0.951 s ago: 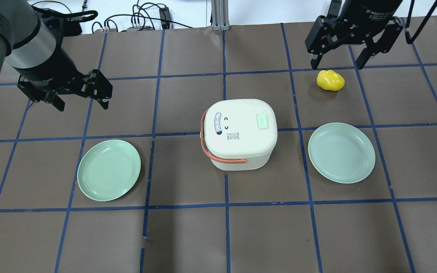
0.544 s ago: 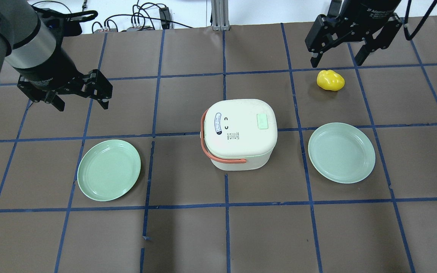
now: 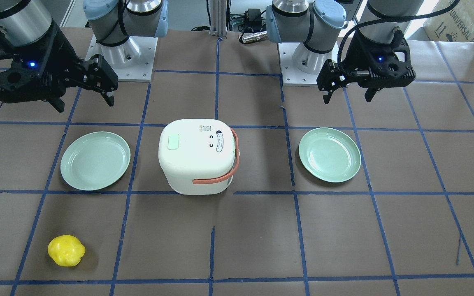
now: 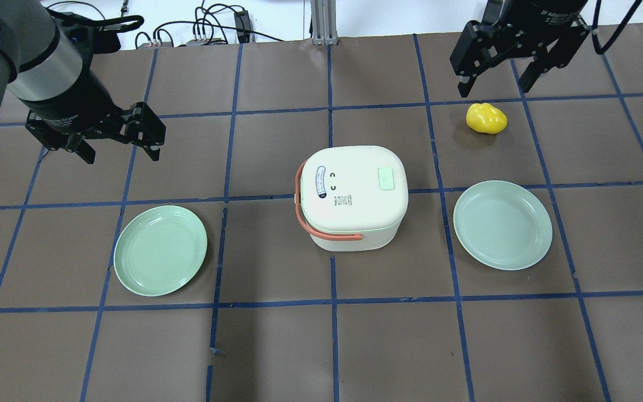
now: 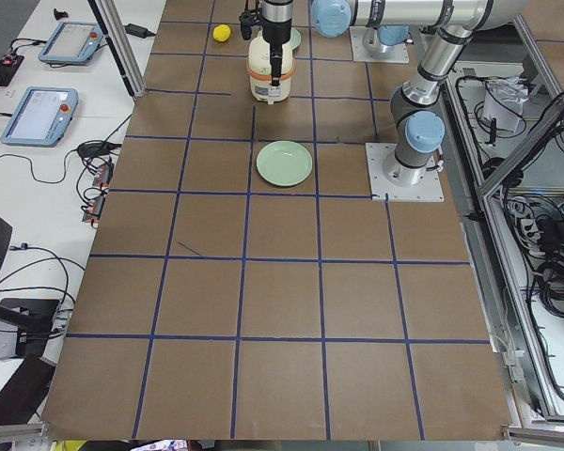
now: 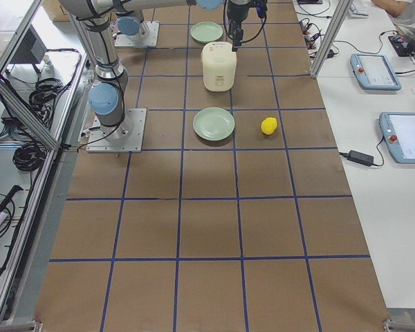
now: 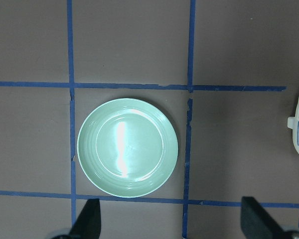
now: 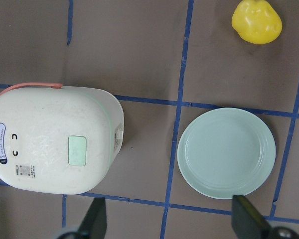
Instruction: Press rice cooker button
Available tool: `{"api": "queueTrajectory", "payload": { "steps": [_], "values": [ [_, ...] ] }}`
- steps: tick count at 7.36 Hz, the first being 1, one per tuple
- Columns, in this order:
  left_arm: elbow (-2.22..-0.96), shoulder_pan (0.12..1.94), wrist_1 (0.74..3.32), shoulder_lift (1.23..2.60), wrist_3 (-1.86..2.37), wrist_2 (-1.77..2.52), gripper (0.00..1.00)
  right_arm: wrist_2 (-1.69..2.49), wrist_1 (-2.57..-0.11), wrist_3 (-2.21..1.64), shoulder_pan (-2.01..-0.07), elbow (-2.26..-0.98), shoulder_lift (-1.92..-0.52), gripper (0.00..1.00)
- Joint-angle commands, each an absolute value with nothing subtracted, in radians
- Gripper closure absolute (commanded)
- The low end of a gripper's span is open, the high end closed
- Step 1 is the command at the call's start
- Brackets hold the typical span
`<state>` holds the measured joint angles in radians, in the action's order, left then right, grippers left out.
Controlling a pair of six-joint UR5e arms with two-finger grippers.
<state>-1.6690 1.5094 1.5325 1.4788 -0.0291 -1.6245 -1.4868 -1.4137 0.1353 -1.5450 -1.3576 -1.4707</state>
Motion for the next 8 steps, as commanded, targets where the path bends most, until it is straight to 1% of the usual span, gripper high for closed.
{"api": "queueTrajectory", "payload": {
  "steps": [1, 2, 4, 8],
  "values": [
    [-1.669, 1.509, 1.532, 1.479, -0.029, -1.624, 0.0, -1.48, -1.408, 0.115, -1.551, -1.39, -1.473, 0.86],
    [-1.669, 1.509, 1.532, 1.479, -0.029, -1.624, 0.0, -1.471, -1.404, 0.077, -1.557, -1.406, -1.473, 0.92],
    [-1.669, 1.509, 1.532, 1.479, -0.029, -1.624, 0.0, -1.416, -1.411, 0.035, -1.572, -1.442, -1.473, 0.93],
    [-1.669, 1.509, 1.532, 1.479, -0.029, -1.624, 0.0, -1.237, -1.531, -0.012, -1.577, -1.598, -1.471, 0.93]
  ]
}}
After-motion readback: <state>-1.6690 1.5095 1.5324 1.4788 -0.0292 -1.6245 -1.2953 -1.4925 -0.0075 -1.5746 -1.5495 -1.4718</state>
